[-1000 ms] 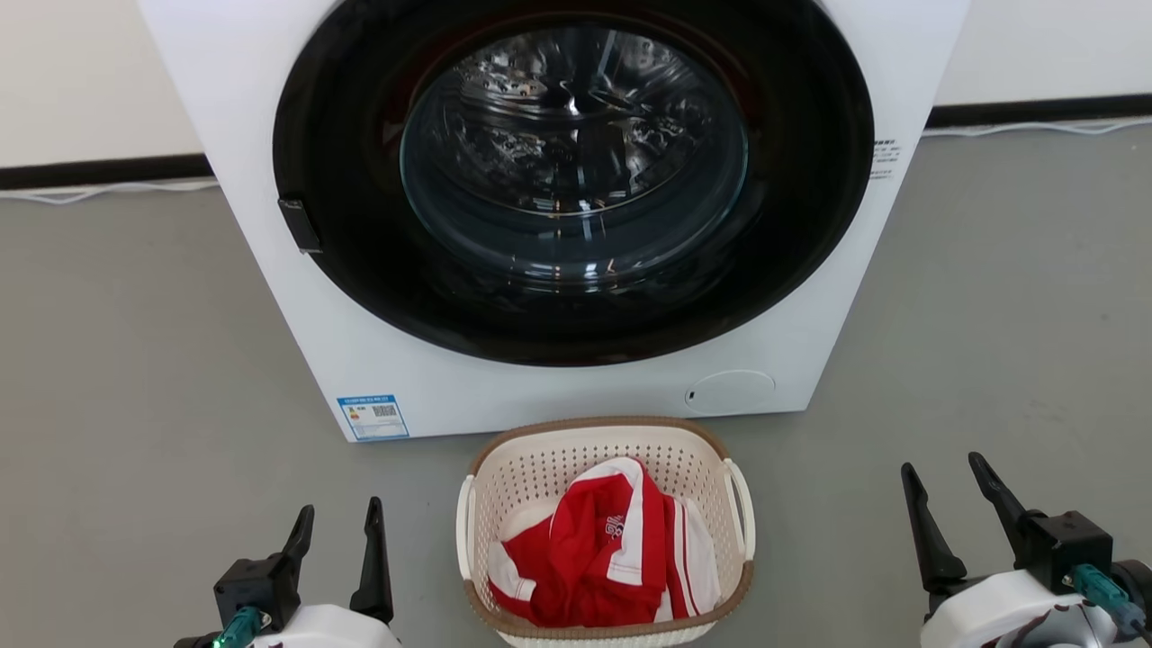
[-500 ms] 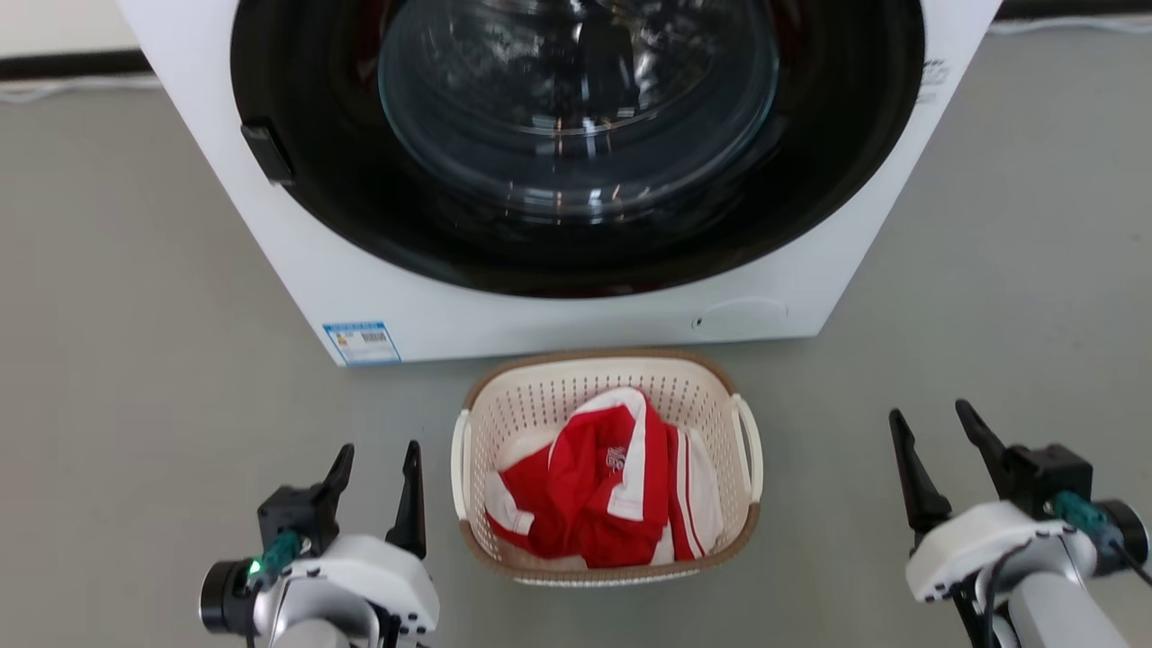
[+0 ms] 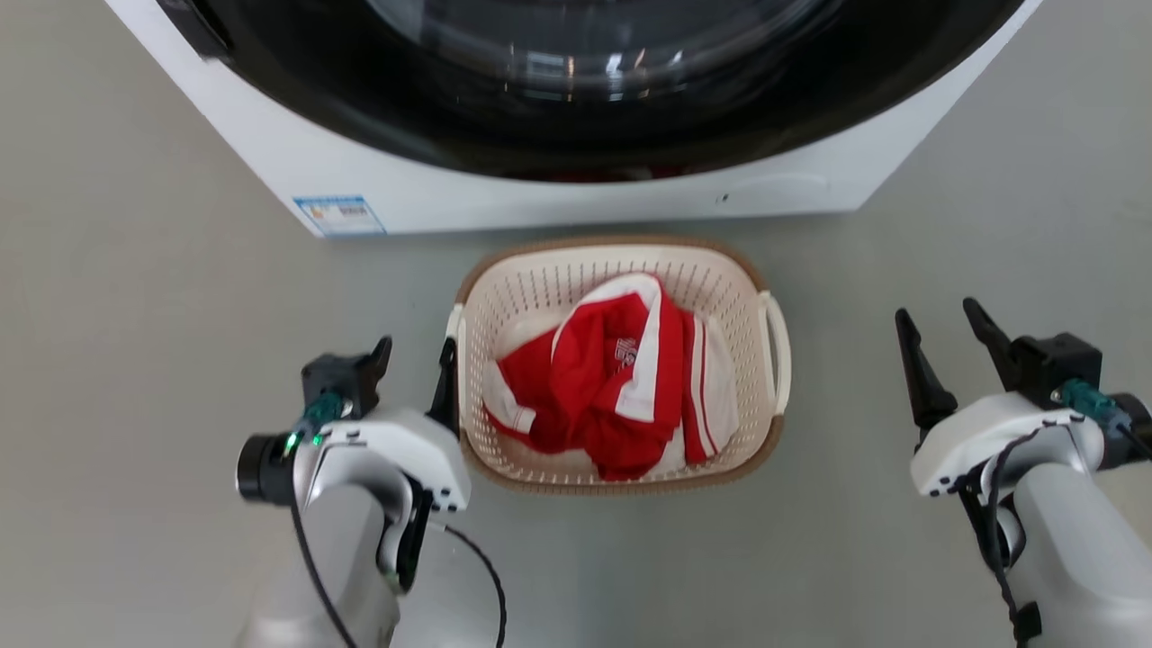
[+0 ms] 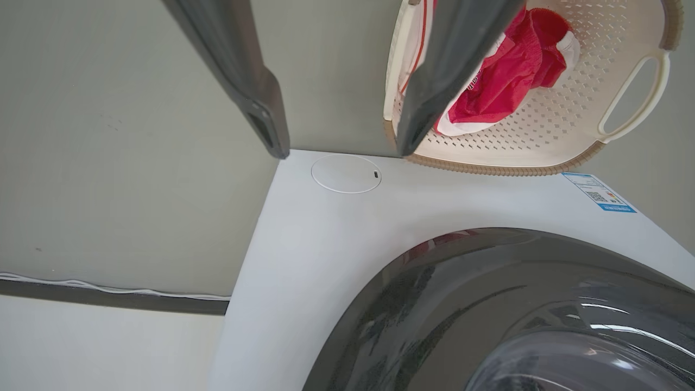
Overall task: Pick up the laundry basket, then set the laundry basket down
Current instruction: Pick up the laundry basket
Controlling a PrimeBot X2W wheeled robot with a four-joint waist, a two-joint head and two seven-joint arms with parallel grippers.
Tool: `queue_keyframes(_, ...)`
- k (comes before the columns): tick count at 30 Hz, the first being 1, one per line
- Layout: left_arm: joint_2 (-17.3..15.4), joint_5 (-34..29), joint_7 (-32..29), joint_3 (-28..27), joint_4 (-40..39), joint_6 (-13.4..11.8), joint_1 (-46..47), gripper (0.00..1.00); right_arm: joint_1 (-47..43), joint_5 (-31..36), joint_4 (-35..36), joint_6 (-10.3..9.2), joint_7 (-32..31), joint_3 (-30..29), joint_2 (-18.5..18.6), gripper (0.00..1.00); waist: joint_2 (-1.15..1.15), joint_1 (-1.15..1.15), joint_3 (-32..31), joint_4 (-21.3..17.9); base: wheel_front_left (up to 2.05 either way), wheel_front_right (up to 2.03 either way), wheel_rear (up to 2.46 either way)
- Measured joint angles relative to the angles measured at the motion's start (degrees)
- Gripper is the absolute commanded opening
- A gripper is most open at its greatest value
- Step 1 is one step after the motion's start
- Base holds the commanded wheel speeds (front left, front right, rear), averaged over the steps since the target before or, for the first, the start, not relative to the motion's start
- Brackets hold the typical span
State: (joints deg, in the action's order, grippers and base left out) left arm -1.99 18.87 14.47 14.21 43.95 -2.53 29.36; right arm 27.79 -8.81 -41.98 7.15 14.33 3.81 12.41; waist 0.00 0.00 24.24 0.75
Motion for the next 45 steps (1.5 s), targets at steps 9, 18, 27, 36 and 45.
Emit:
queue_keyframes(9,0.2,3.8,0.0,5.0,5.4,-1.4,7.8,1.00,4.5,-1.2,-3.1,0.00,0.0,2.1,1.3,1.00,0.00,0.00,7.5,0.8,0.00,0.00,0.00)
queue_keyframes(18,0.2,6.9,0.0,8.5,6.5,-2.2,11.9,1.00,8.5,-2.0,-5.4,0.00,0.0,5.9,1.2,1.00,0.00,0.00,12.5,1.9,0.00,0.00,0.00)
queue_keyframes(27,0.2,9.6,0.2,12.4,6.6,-3.6,15.2,1.00,11.7,-3.0,-6.5,0.00,0.0,7.6,1.3,1.00,0.00,0.00,17.1,3.0,0.00,0.00,0.00)
queue_keyframes(36,0.2,11.9,0.2,15.2,7.3,-4.8,18.1,1.00,13.7,-3.4,-7.0,0.00,0.0,8.1,1.6,1.00,0.00,0.00,21.0,3.4,0.00,0.00,0.00)
queue_keyframes(45,0.3,13.0,0.2,15.7,8.3,-5.6,20.6,1.00,15.0,-3.7,-6.9,0.00,0.0,8.1,2.1,1.00,0.00,0.00,24.0,3.7,0.00,0.00,0.00)
